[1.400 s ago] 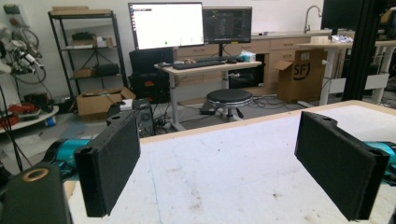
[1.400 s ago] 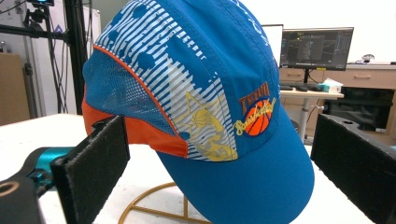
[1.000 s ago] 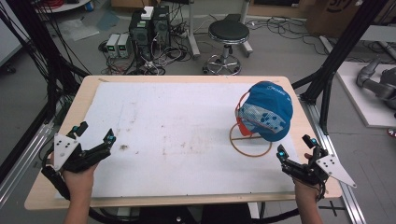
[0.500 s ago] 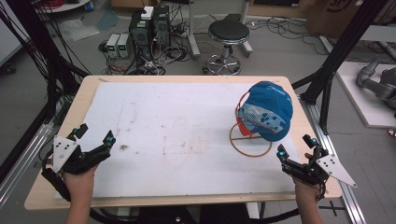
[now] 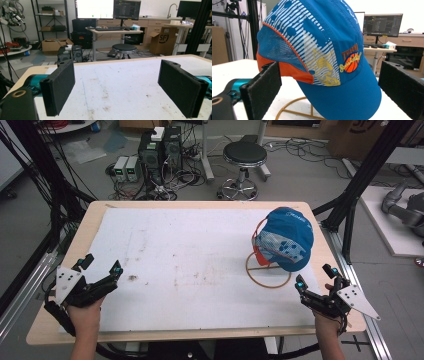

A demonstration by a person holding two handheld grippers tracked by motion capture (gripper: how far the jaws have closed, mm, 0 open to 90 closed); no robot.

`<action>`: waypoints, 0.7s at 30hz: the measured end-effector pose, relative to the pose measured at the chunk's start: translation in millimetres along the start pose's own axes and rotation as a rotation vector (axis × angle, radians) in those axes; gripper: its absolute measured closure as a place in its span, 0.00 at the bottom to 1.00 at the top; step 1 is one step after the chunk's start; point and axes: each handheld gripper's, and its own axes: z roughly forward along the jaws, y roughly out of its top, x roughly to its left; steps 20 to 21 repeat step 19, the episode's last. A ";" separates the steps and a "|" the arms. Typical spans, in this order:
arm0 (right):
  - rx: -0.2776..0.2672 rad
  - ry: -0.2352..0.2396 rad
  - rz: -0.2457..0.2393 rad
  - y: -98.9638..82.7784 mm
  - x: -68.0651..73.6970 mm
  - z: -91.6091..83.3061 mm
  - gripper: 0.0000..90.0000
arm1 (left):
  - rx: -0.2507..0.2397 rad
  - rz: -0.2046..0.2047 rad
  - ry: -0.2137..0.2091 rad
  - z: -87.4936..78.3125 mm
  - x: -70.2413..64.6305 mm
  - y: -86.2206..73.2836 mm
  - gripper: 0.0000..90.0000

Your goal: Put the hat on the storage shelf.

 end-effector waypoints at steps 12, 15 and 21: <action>-0.002 -0.001 -0.002 0.2 0.2 0.6 0.05 | -0.003 -0.005 -0.015 -0.4 1.0 -0.6 0.16; 0.000 -0.002 0.002 0.2 0.0 0.1 0.05 | -0.006 -0.006 -0.017 -0.3 0.7 -0.8 0.16; -0.003 0.002 -0.006 -0.2 -0.1 0.9 0.05 | -0.008 -0.007 -0.017 0.1 0.8 -0.9 0.16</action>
